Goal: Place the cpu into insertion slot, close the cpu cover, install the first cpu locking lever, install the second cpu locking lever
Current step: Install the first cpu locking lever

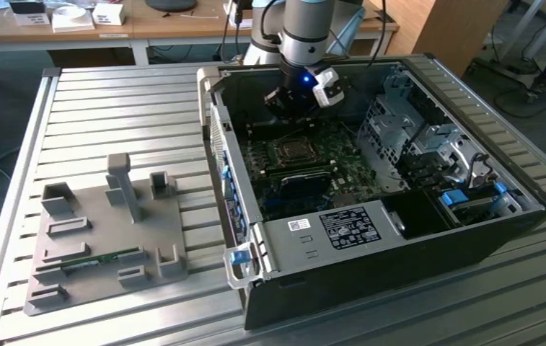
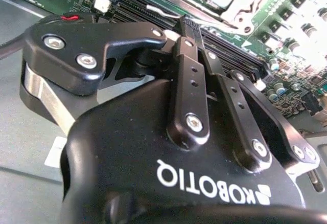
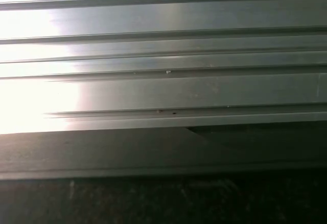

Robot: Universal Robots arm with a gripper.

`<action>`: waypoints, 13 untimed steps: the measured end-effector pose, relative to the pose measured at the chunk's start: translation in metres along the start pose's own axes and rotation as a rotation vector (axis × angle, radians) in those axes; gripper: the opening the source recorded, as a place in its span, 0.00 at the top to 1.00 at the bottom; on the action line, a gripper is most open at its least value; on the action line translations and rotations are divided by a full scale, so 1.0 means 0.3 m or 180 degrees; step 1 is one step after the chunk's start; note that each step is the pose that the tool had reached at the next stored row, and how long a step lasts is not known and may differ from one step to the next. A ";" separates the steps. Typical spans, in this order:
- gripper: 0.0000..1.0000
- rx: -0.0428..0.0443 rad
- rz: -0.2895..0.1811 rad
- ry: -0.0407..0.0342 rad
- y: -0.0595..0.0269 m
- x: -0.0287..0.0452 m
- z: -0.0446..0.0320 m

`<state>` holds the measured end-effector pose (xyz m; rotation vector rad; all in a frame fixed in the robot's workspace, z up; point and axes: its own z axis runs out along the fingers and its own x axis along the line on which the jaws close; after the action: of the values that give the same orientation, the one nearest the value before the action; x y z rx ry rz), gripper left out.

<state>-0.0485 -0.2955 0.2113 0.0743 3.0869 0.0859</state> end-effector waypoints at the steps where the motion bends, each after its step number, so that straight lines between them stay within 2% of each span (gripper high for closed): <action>1: 0.89 0.0000 0.0000 0.0000 0.000 0.000 0.000; 13: 0.89 0.0000 0.0000 0.0000 0.001 -0.016 0.001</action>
<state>-0.0438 -0.2955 0.2114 0.0745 3.0870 0.0857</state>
